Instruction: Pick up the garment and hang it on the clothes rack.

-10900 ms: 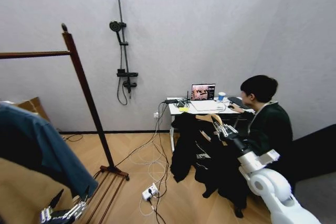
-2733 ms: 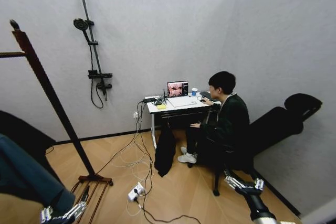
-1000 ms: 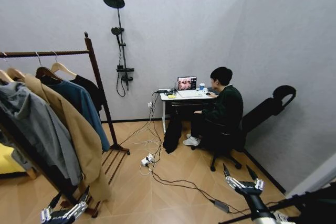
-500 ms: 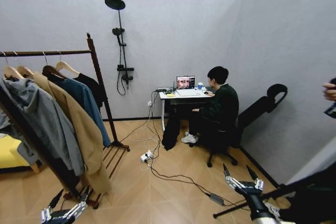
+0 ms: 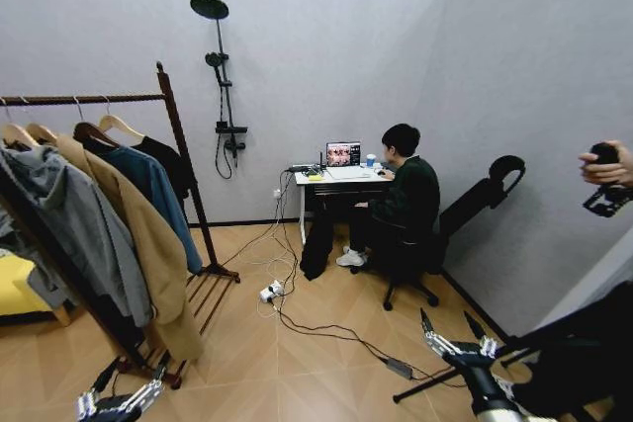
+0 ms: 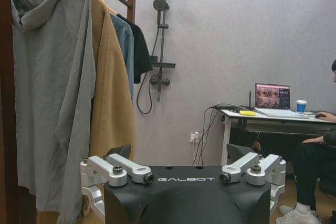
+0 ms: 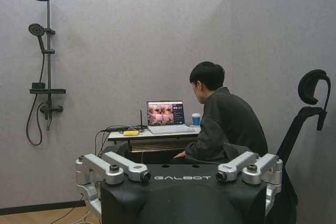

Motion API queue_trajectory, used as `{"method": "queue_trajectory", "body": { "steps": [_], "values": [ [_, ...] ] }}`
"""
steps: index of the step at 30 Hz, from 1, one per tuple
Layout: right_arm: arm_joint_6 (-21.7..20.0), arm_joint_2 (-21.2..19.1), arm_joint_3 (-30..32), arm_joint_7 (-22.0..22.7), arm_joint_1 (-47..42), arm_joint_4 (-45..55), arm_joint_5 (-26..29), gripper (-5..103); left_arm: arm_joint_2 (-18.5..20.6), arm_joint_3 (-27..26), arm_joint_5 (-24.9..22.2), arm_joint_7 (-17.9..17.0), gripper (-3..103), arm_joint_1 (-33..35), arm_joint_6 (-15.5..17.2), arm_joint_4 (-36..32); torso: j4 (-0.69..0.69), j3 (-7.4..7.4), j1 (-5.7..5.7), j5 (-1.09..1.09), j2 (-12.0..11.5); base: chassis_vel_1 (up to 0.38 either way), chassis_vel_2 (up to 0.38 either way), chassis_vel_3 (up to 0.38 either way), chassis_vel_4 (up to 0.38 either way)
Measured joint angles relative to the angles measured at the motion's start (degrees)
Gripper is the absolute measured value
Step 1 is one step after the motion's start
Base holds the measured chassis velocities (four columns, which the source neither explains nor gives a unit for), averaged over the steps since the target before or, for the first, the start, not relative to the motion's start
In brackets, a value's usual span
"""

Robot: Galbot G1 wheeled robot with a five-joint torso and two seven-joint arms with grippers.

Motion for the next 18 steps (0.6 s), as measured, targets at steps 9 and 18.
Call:
{"method": "queue_trajectory", "body": {
  "steps": [9, 18],
  "values": [
    [0.0, 0.0, 0.0, 0.0, -0.01, 0.0, 0.0, 100, 0.0, 0.0, 0.0, 0.0, 100, 0.0, 0.0, 0.0, 0.01, -0.01, -0.02, 0.0, 0.01, 0.054, -0.077, -0.054, 0.094],
    [0.0, 0.0, 0.0, 0.0, -0.01, 0.0, 0.0, 100, 0.0, 0.0, 0.0, -0.01, 100, 0.0, 0.0, 0.0, 0.0, -0.01, -0.04, 0.04, 0.02, 0.155, -0.224, -0.165, 0.222]
  ]
}}
